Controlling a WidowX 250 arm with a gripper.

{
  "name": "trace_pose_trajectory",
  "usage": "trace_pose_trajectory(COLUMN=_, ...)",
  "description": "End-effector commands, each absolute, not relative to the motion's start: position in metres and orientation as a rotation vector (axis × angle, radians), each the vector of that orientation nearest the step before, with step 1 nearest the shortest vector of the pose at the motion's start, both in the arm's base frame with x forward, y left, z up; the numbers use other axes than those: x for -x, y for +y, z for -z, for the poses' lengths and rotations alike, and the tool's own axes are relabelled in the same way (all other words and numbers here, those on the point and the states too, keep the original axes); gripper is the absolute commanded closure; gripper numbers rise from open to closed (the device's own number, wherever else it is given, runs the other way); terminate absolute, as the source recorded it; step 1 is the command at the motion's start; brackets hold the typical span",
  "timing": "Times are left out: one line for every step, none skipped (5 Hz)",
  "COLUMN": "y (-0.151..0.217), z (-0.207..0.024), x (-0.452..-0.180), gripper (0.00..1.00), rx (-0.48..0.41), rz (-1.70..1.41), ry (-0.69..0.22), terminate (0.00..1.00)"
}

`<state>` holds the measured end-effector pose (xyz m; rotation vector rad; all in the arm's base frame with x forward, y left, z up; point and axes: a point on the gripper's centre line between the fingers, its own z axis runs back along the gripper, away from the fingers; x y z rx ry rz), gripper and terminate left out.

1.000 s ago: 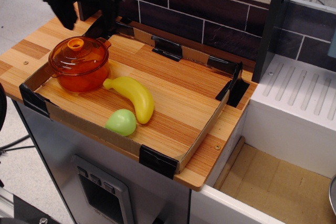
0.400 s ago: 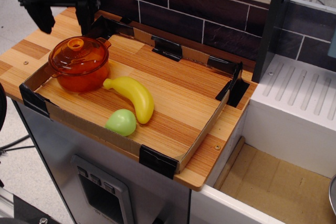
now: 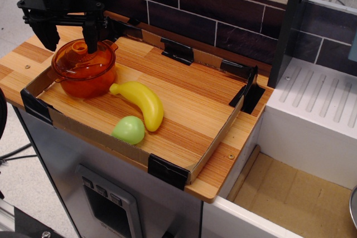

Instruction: Take lid off pot

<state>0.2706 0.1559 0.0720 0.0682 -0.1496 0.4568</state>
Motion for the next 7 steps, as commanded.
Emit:
trace_pose_trajectory(y=0.158, z=-0.073, x=-0.289, gripper=0.0, rx=-0.103, rz=-0.477, ry=-0.2, terminate=0.0)
trace_pose_trajectory(y=0.159, z=-0.069, x=-0.294, gripper=0.0, rx=-0.094, rz=-0.495, ry=-0.204, terminate=0.0)
trace_pose_trajectory(y=0.163, z=-0.073, x=-0.295, gripper=1.0, rx=-0.082, rz=-0.509, ry=-0.204, terminate=0.0)
trace_pose_trajectory(y=0.165, z=-0.077, x=-0.294, gripper=1.0, rx=-0.081, rz=-0.508, ry=-0.229, terminate=0.0)
trace_pose_trajectory(y=0.171, z=-0.09, x=-0.3, gripper=1.0, rx=-0.098, rz=-0.546, ry=-0.221, terminate=0.0)
trace_pose_trajectory(y=0.167, z=-0.127, x=-0.301, gripper=1.0, rx=-0.056, rz=-0.568, ry=-0.194, terminate=0.0)
trace_pose_trajectory(y=0.144, z=-0.156, x=-0.299, gripper=1.0, rx=-0.006, rz=-0.561, ry=-0.187, terminate=0.0)
